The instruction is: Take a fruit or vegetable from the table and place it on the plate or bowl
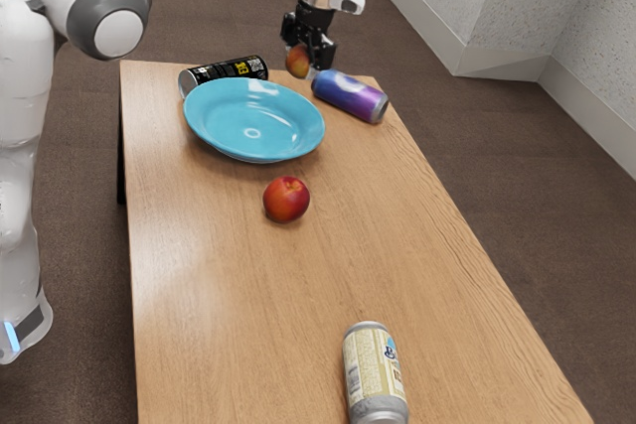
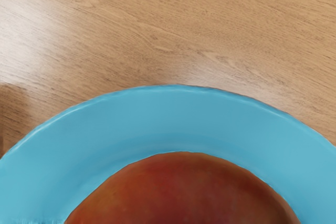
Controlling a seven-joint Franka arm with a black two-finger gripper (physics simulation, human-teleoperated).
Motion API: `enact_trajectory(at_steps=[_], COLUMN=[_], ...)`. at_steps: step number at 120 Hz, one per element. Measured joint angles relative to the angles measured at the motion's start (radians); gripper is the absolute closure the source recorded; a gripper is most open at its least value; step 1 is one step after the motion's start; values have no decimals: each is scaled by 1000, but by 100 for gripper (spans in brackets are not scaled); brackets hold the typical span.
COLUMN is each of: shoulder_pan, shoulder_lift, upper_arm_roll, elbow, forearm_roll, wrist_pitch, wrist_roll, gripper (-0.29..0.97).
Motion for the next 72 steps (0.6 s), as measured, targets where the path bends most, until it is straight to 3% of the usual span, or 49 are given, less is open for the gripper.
enact_trajectory(at_steps=[42, 55, 72], shoulder_pan=[59, 57, 57], shoulder_lift=[56, 65, 68], upper_arm_roll=[-2, -9, -8], elbow=[0, 1, 1], forearm_roll=[-14, -32, -58], wrist_pitch=[-12, -14, -16], wrist_roll=[4, 5, 7], gripper=[36, 17, 6])
